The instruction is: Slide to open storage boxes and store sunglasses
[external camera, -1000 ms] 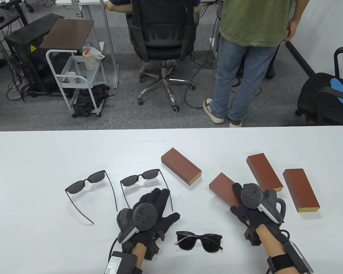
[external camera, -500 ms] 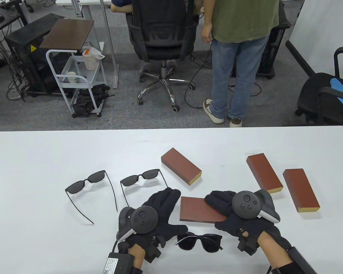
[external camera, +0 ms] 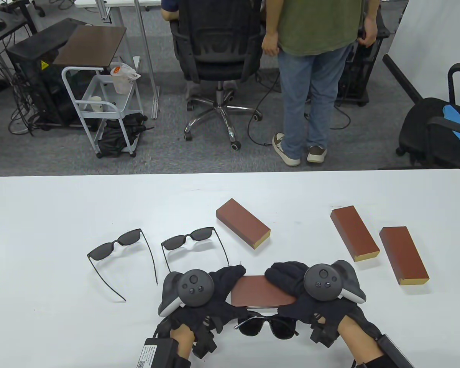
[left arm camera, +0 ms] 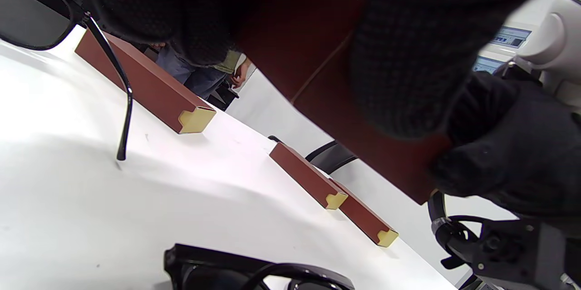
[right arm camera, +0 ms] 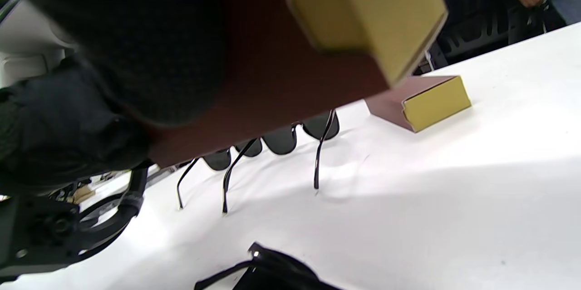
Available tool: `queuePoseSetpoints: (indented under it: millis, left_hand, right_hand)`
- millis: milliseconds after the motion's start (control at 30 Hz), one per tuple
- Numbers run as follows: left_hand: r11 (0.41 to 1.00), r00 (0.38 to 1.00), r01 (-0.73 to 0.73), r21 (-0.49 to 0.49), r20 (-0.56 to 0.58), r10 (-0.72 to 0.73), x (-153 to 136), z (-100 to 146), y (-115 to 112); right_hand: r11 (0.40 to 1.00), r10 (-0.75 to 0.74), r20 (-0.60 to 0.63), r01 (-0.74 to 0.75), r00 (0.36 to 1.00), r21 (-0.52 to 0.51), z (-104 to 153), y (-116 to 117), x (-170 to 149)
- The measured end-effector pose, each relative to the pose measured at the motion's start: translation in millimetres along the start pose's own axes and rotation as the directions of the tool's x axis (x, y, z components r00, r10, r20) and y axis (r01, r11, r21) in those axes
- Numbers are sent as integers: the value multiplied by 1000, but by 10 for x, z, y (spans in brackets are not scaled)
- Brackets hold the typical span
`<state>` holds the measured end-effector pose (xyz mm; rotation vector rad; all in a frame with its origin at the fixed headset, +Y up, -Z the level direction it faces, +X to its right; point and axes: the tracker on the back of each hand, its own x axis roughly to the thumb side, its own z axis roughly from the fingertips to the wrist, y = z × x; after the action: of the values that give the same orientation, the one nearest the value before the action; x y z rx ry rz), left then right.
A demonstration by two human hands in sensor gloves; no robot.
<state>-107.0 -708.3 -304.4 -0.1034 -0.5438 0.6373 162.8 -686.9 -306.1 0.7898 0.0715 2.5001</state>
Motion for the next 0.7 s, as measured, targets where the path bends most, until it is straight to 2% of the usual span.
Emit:
queuePoseSetpoints:
  millis: [233, 400, 700]
  left_hand:
    - [999, 998, -49, -11, -26, 49, -89, 24, 68]
    - [997, 997, -70, -32, -22, 69, -91, 11, 53]
    - [998, 997, -66, -21, -36, 65, -138, 42, 86]
  right_hand:
    - [995, -85, -62, 82, 994, -52, 134, 21, -298]
    - [981, -195, -55, 193, 979, -30, 170, 22, -365]
    - [983, -178, -78, 173, 981, -61, 205, -29, -419]
